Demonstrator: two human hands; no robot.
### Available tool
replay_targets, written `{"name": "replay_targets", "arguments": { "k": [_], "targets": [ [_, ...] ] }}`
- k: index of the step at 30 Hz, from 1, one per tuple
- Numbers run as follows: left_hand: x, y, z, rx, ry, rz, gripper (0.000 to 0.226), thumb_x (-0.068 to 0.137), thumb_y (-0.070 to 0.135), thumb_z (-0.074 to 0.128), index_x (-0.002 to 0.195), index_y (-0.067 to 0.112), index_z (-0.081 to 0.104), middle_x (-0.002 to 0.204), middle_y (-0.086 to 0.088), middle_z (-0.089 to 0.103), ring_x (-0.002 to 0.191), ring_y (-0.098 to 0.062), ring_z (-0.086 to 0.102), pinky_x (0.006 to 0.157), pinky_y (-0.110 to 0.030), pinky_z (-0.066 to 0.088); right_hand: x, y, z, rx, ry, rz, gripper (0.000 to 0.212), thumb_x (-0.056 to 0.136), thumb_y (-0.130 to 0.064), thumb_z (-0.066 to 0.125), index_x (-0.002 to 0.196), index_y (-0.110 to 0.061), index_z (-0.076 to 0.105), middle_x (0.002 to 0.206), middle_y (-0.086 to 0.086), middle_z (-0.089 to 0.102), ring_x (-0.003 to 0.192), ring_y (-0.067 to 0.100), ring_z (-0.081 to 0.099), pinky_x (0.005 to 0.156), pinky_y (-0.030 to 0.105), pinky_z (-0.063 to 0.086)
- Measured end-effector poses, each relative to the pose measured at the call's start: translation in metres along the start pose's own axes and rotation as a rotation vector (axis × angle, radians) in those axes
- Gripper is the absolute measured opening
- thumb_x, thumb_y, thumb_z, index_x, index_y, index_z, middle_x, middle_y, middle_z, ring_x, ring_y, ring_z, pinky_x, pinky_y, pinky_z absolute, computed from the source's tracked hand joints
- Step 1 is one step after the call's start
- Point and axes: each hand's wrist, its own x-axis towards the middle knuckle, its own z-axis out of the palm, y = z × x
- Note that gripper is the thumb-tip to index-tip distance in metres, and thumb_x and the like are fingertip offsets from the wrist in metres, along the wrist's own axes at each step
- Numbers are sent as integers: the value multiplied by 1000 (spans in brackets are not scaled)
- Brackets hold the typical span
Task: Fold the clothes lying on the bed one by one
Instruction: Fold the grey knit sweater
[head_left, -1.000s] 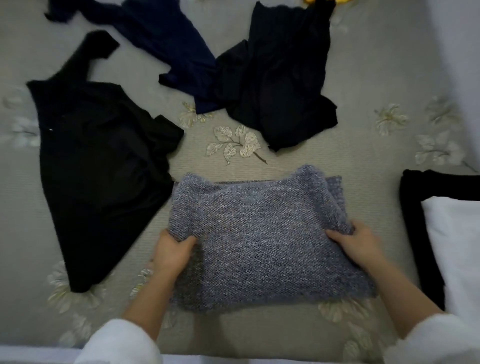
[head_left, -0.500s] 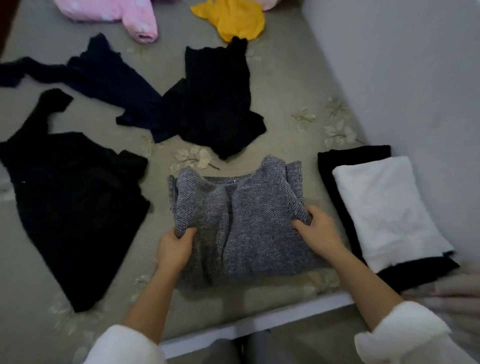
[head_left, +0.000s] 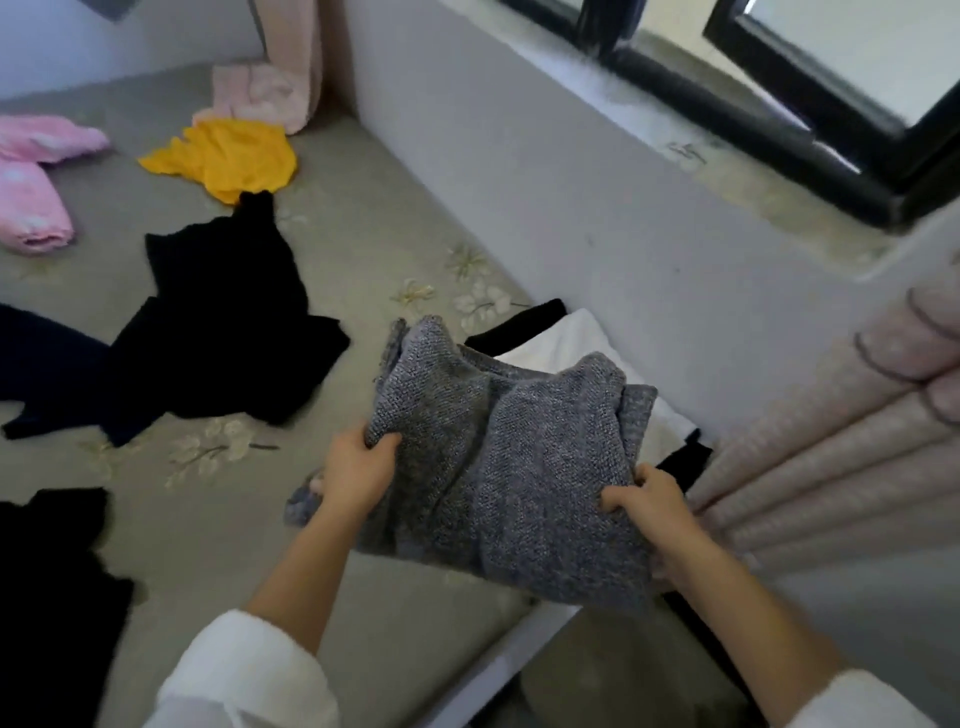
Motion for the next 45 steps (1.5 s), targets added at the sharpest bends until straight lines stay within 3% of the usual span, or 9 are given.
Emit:
{"name": "replay_targets", "arguments": {
  "k": [7, 10, 17, 20, 22, 24, 27, 31, 45],
  "targets": [
    [46, 97, 73, 182, -130, 196, 10, 88, 34, 54, 79, 30, 57, 78, 3, 64, 88, -31, 60, 97, -56, 40, 32, 23, -58, 204, 143, 85, 53, 60, -20, 72, 100, 10, 57, 106, 28, 62, 94, 40, 62, 71, 42, 47],
    [74, 137, 103, 219, -183, 269, 13, 88, 33, 53, 75, 30, 55, 70, 4, 60, 87, -34, 61, 98, -60, 39, 48, 25, -67, 325, 181, 129, 30, 71, -4, 68, 99, 5, 61, 100, 20, 67, 91, 34, 64, 82, 46, 52],
    [137, 205, 174, 312, -221, 402, 10, 90, 32, 52, 84, 30, 60, 71, -3, 59, 90, -34, 59, 103, -59, 34, 97, 42, -62, 451, 236, 192, 18, 75, 5, 65, 78, -11, 59, 83, 1, 64, 77, 18, 59, 67, 32, 48],
    [157, 203, 205, 400, -150, 426, 31, 94, 38, 51, 124, 30, 54, 118, -8, 59, 118, -31, 49, 110, -54, 17, 122, 59, -53, 356, 329, 290, 20, 79, -5, 69, 95, -5, 57, 90, 8, 63, 81, 25, 60, 64, 30, 45],
    [159, 190, 223, 505, -211, 405, 59, 95, 45, 50, 147, 33, 27, 153, -6, 28, 141, -32, 23, 112, -57, 8, 137, 67, -44, 187, 395, 336, 43, 77, -18, 71, 111, 0, 51, 110, 17, 59, 96, 30, 59, 74, 34, 49],
    [156, 168, 242, 585, -397, 344, 75, 94, 51, 48, 151, 37, 3, 161, -3, -4, 146, -34, -3, 114, -61, 5, 140, 65, -36, -89, 423, 284, 66, 79, -30, 70, 132, -6, 39, 134, 13, 42, 119, 31, 45, 96, 41, 45],
    [148, 133, 266, 682, -550, 299, 80, 89, 63, 43, 149, 43, -7, 158, -3, -23, 143, -37, -18, 113, -63, 1, 141, 50, -26, -394, 283, 11, 81, 87, -42, 62, 149, -17, 16, 153, 4, 13, 141, 27, 17, 114, 44, 25],
    [145, 106, 280, 788, -515, 353, 81, 85, 73, 35, 148, 45, -7, 155, -4, -29, 141, -37, -27, 111, -64, -5, 161, 41, -13, -521, -77, 49, 101, 82, -60, 60, 151, -34, -9, 159, -2, -19, 146, 29, -15, 116, 54, 6],
    [149, 66, 279, 857, -518, 385, 79, 87, 73, 24, 148, 41, -13, 155, -6, -29, 141, -36, -27, 110, -65, -2, 176, 67, 11, -672, -182, 98, 103, 84, -52, 63, 148, -40, -17, 157, 2, -28, 146, 36, -12, 113, 55, 24]
  ]
}}
